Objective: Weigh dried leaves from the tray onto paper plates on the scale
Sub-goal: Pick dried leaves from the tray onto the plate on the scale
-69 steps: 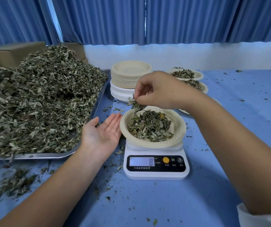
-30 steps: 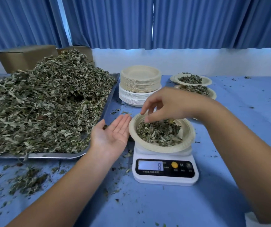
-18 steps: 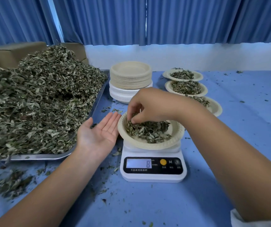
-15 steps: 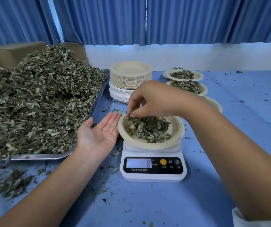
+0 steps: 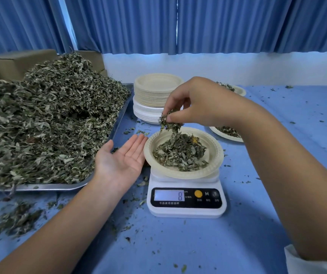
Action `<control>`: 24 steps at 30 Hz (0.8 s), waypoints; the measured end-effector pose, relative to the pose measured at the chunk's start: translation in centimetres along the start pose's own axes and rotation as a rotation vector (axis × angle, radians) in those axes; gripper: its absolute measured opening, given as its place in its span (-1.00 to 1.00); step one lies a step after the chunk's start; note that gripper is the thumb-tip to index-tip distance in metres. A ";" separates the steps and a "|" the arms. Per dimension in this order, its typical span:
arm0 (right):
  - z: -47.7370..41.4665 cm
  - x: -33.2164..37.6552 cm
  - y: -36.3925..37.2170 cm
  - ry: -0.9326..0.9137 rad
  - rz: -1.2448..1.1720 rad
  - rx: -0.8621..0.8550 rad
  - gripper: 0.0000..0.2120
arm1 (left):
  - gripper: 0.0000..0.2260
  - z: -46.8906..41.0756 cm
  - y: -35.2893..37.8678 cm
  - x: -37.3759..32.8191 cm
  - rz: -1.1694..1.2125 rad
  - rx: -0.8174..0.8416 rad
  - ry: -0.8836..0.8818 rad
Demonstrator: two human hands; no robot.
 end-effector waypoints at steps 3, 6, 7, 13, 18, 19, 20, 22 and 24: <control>0.0 0.0 0.1 0.000 -0.008 0.005 -0.93 | -0.51 0.0 0.0 0.0 -0.003 -0.002 0.001; -0.1 -0.1 0.3 -0.002 -0.015 0.001 -0.93 | -0.50 0.0 -0.1 0.0 -0.007 -0.003 0.002; -0.2 -0.1 0.3 -0.001 -0.017 -0.004 -0.93 | -0.50 -0.1 -0.1 0.0 -0.007 -0.003 0.002; -0.3 -0.3 0.5 -0.003 -0.022 -0.004 -0.93 | -0.51 -0.2 -0.2 0.0 -0.004 0.006 0.001; -0.6 -0.7 1.2 0.003 -0.011 0.006 -0.96 | -0.52 -0.4 -0.3 0.1 -0.009 0.014 -0.003; -0.6 -0.8 1.6 0.009 -0.021 -0.005 -0.96 | -0.52 -0.4 -0.3 0.1 -0.013 0.014 -0.007; -0.7 -0.9 1.9 0.017 -0.026 -0.019 -0.96 | -0.53 -0.5 -0.3 0.1 -0.017 0.014 -0.010; -0.9 -1.1 2.8 0.034 -0.020 -0.066 -0.96 | -0.55 -0.8 -0.3 0.2 -0.019 0.004 -0.016; -1.3 -0.9 3.5 0.045 -0.014 -0.147 -0.96 | -0.56 -0.9 -0.3 0.3 -0.016 -0.008 -0.020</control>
Point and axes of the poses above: each hand's wrist, its own z-axis away from the middle knuckle, its own y-axis out of the palm, x = y × z, the point moved 1 cm from there along -z, towards the middle knuckle
